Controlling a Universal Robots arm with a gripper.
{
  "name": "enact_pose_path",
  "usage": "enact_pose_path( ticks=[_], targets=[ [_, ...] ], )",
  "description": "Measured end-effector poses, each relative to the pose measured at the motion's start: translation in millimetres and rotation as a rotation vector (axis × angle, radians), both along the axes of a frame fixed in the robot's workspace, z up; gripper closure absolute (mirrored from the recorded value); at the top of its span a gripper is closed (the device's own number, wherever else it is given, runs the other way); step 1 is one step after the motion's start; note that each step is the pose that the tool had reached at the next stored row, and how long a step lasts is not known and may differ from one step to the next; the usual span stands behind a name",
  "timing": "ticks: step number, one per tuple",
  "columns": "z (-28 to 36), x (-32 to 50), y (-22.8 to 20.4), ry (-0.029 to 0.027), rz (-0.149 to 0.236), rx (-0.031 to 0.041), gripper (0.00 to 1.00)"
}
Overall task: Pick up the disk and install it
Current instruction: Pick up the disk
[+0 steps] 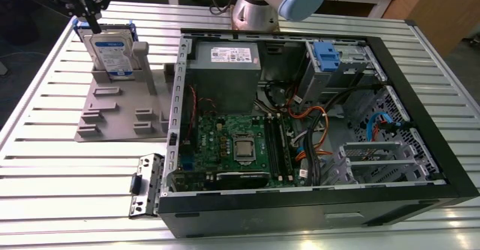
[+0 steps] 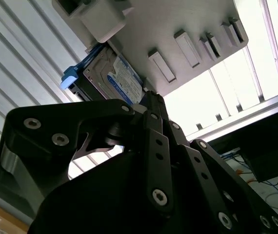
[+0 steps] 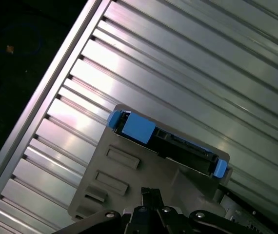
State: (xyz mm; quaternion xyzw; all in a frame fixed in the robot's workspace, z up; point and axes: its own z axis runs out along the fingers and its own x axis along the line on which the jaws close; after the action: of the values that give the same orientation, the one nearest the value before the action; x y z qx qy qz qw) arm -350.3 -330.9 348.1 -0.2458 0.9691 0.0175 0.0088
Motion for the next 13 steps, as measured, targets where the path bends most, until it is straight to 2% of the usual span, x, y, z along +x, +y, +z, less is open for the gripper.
enact_pose_path(
  ticks=[13],
  targets=[
    [0.0, 0.0, 0.0, 0.0000, 0.059, 0.0000, 0.90]
  ],
)
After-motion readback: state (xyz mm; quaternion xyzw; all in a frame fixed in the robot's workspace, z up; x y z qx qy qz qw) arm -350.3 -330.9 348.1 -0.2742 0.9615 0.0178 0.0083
